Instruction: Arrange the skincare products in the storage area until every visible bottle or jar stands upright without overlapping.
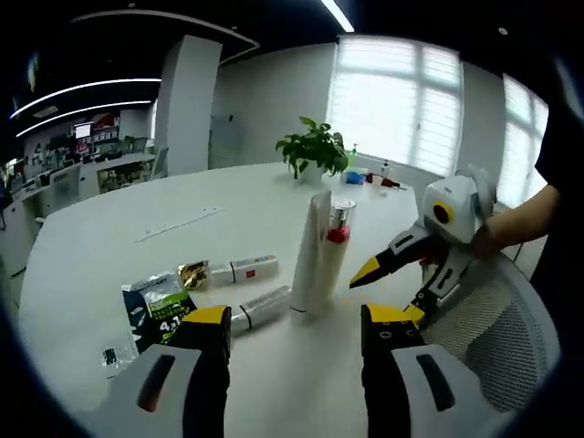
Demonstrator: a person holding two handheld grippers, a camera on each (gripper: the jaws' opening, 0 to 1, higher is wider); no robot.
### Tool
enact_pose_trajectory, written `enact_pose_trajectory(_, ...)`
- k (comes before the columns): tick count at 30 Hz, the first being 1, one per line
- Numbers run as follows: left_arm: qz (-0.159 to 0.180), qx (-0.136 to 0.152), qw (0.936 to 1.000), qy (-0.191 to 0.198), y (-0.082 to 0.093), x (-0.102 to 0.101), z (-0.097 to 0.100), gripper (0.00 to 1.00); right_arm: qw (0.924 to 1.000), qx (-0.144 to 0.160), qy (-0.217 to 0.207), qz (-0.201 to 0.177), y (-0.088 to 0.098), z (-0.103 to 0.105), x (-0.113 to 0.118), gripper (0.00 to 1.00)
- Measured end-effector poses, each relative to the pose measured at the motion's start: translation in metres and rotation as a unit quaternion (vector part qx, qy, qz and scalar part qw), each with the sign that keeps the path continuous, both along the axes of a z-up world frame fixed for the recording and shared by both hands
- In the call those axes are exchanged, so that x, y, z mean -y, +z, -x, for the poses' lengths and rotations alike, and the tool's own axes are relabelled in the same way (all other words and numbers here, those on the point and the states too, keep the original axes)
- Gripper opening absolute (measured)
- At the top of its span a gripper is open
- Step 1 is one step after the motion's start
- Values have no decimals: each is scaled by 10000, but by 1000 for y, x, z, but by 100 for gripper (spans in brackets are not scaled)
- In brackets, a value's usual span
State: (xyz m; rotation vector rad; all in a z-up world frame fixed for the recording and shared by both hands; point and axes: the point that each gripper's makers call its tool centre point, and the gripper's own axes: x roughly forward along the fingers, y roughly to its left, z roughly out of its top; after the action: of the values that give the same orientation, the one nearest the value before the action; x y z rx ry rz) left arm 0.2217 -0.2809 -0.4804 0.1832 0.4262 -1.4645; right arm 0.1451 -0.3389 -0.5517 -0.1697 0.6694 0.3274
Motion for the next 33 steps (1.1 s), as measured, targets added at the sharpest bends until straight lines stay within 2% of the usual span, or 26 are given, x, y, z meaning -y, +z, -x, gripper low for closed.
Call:
enact_pose_trajectory(7, -52, -141, 9993, 330, -3, -27, 2, 59, 10000, 48, -48, -30, 7, 12, -1, 49)
enact_pose_trajectory(12, -163, -129, 9983, 551, -8, -47, 3, 66, 9998, 88, -155, -48, 10, 18, 4, 51)
enact_pose_trajectory(26, -381, -163, 9949, 916, -14, -80, 6, 77, 9992, 208, -330, -23, 24, 30, 14, 59)
enact_pose_trajectory(33, -485, -74, 9914, 1213, -16, -94, 4, 87, 9983, 258, -496, -156, 33, 30, 16, 65)
